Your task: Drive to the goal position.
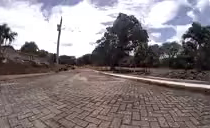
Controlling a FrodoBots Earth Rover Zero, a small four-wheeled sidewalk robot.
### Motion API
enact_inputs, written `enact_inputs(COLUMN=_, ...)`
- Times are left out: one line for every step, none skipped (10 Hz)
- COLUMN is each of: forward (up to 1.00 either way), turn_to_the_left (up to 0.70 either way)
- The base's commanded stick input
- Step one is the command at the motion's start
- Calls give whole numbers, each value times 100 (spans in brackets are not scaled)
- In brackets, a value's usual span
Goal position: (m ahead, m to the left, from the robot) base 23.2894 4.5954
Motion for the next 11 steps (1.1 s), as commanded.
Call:
enact_inputs(forward=100, turn_to_the_left=24)
enact_inputs(forward=100, turn_to_the_left=5)
enact_inputs(forward=100, turn_to_the_left=0)
enact_inputs(forward=100, turn_to_the_left=0)
enact_inputs(forward=100, turn_to_the_left=0)
enact_inputs(forward=100, turn_to_the_left=0)
enact_inputs(forward=100, turn_to_the_left=0)
enact_inputs(forward=100, turn_to_the_left=0)
enact_inputs(forward=100, turn_to_the_left=0)
enact_inputs(forward=100, turn_to_the_left=0)
enact_inputs(forward=100, turn_to_the_left=0)
